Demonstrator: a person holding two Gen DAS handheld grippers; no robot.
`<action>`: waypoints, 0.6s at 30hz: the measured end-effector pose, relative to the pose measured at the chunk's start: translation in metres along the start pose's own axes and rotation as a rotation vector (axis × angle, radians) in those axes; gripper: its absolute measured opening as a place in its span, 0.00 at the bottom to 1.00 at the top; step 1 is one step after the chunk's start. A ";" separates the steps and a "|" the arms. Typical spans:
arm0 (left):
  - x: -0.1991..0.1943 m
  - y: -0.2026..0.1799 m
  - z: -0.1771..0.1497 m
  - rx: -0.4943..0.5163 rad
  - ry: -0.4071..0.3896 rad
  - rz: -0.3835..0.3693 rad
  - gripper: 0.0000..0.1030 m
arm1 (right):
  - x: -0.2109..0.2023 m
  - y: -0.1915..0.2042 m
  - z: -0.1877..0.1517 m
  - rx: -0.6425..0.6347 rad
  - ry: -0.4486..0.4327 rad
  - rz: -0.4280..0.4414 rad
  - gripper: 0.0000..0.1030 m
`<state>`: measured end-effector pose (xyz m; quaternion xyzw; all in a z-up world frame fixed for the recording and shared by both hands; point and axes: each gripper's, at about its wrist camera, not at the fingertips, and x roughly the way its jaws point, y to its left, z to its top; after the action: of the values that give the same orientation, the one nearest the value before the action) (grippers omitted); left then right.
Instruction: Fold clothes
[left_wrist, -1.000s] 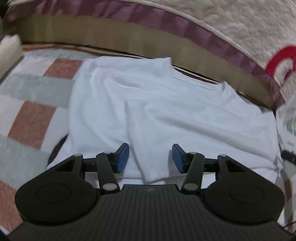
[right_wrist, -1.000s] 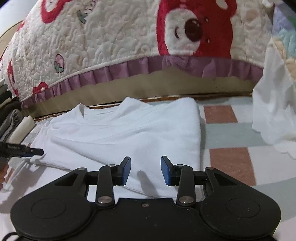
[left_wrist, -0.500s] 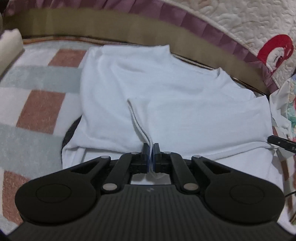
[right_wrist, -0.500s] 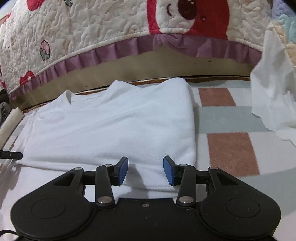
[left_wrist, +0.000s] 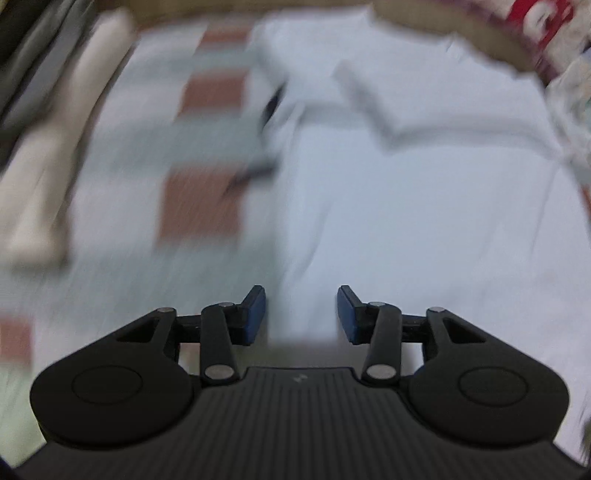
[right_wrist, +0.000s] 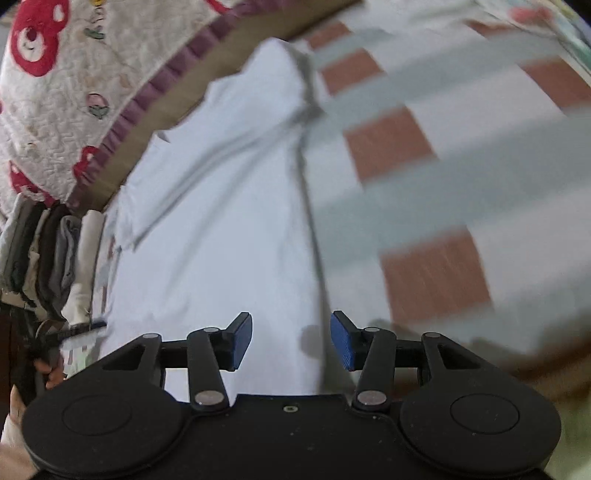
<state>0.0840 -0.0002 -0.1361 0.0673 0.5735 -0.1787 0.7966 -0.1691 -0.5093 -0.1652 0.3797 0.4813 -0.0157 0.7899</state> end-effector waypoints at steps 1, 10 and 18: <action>-0.007 0.006 -0.012 -0.018 -0.001 -0.016 0.46 | -0.004 -0.002 -0.009 0.020 0.006 0.005 0.51; -0.049 0.034 -0.082 -0.160 -0.016 -0.265 0.46 | -0.028 0.004 -0.057 0.127 0.047 0.121 0.52; -0.039 0.017 -0.112 -0.100 0.060 -0.377 0.47 | -0.024 0.034 -0.063 0.001 0.096 0.108 0.54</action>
<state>-0.0205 0.0589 -0.1382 -0.0759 0.6076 -0.2940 0.7340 -0.2160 -0.4547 -0.1421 0.4058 0.4973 0.0448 0.7655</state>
